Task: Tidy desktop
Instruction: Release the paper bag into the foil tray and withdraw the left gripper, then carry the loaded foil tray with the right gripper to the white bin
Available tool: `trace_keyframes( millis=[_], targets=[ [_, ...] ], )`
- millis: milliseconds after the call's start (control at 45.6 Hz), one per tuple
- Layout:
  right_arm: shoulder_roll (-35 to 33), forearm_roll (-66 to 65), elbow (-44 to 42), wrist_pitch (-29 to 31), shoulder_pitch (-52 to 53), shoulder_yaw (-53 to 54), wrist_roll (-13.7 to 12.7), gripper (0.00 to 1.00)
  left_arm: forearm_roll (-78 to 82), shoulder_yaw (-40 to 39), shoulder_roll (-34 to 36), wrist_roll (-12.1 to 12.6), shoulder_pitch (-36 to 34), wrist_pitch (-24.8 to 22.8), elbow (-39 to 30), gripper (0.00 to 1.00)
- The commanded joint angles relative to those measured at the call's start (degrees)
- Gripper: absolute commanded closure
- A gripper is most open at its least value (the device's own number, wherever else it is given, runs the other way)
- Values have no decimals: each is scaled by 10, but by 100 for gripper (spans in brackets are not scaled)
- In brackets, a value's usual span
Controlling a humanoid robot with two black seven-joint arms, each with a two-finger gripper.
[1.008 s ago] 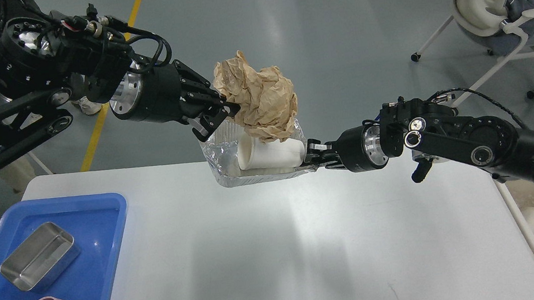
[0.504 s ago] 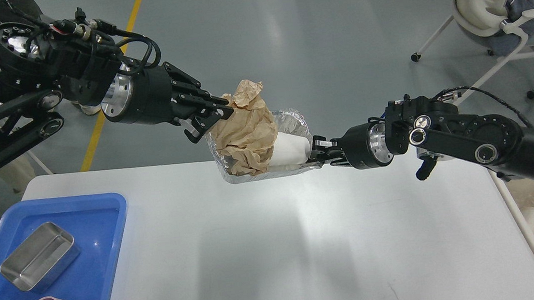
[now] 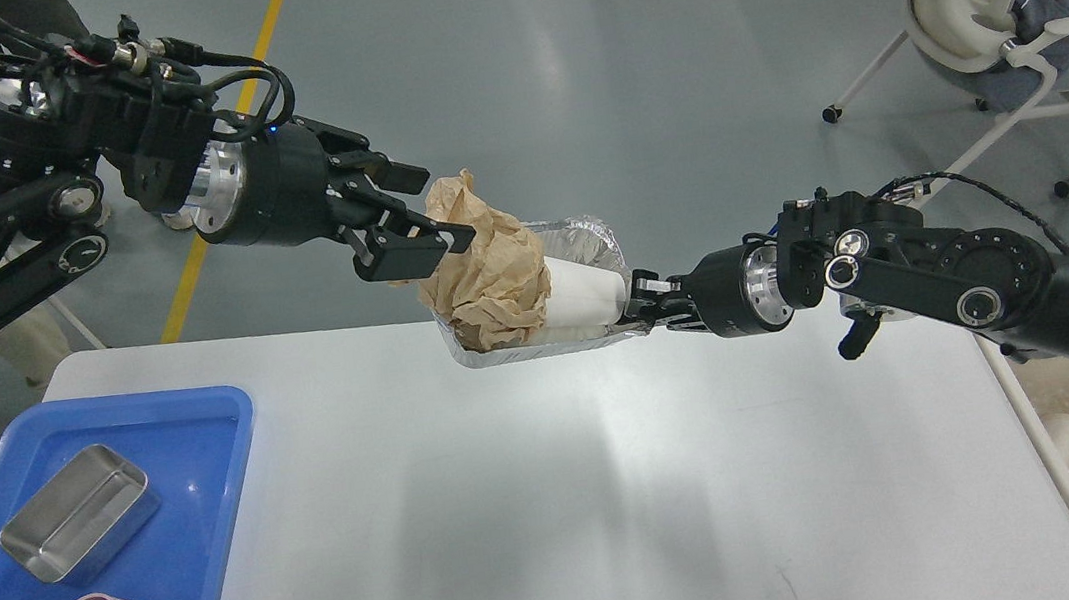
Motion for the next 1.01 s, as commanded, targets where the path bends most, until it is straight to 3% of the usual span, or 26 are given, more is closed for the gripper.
trace_keyframes(
  millis=[0,88,219,329,482,635,789,986],
  targets=[
    [-1,1,0,-2,-2,0,0,100,-50,-51,22,2,43,28,0,6],
    [-1,1,0,-2,-3,0,0,100,-92,-96,50,31,103,65,0,5],
    [-1,1,0,-6,-5,0,0,100,-143,-174,76,141,195,109,0,4],
    [-1,1,0,-7,-6,0,0,100,-233,-254,85,191,274,131,18,4],
    [-6,1,1,-7,-9,0,-1,100,-351,-354,81,193,366,182,54,3],
    [-13,1,2,-7,-10,0,-1,100,-440,-416,68,181,424,198,113,3],
    [-27,2,3,-7,-11,0,0,100,-545,-493,25,141,466,216,141,3],
    [-33,3,4,-13,-16,1,-1,100,-563,-606,-78,135,523,228,149,3]
  ],
)
